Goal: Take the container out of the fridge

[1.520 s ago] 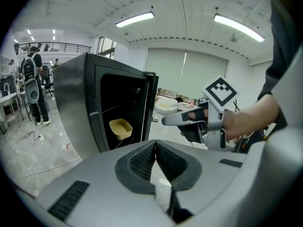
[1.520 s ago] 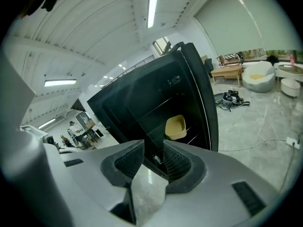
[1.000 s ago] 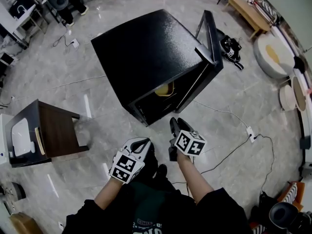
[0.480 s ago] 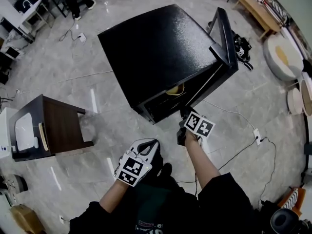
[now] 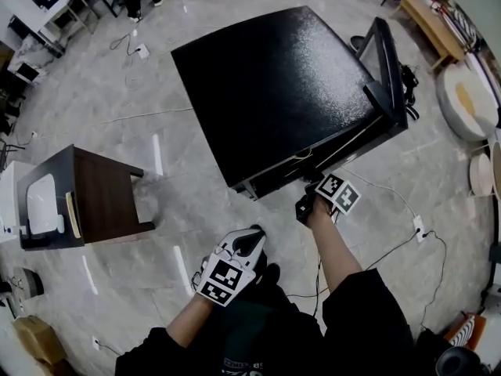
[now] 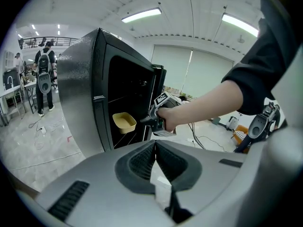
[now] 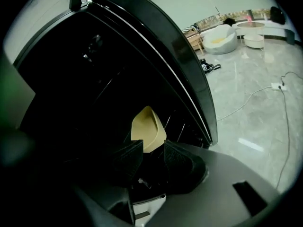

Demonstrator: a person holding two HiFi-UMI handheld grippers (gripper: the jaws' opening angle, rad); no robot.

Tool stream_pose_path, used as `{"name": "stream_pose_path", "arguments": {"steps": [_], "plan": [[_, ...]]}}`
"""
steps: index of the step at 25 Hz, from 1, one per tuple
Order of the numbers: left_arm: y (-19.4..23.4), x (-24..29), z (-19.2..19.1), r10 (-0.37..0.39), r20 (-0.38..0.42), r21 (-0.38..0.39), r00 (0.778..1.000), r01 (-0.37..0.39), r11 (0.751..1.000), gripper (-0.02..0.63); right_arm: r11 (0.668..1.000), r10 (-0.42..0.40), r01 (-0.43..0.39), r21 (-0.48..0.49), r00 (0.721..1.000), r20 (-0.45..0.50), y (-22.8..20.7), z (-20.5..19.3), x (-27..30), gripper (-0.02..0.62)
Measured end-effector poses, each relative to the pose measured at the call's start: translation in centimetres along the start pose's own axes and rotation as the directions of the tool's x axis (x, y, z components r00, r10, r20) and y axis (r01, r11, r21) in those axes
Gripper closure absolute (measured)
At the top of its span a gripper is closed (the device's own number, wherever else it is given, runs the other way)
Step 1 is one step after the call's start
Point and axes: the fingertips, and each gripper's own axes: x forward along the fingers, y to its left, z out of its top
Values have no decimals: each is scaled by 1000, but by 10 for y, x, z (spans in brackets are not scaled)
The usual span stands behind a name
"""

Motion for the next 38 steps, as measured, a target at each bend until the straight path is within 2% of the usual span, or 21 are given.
{"name": "stream_pose_path", "arguments": {"steps": [9, 23, 32, 38], "plan": [[16, 5, -1, -6, -18, -10, 1000, 6, 1000, 592, 1000, -11, 10, -27, 1000, -24, 1, 10, 32, 476], [34, 12, -19, -22, -59, -57, 998, 18, 998, 594, 991, -125, 121, -56, 990, -65, -16, 14, 71, 476], [40, 12, -24, -14, -72, -73, 997, 9, 997, 592, 985, -169, 166, -43, 982, -80, -27, 15, 82, 477], [46, 10, -26, -10, -73, -87, 997, 3, 996, 592, 975, -218, 208, -77, 966, -141, -40, 3, 81, 531]]}}
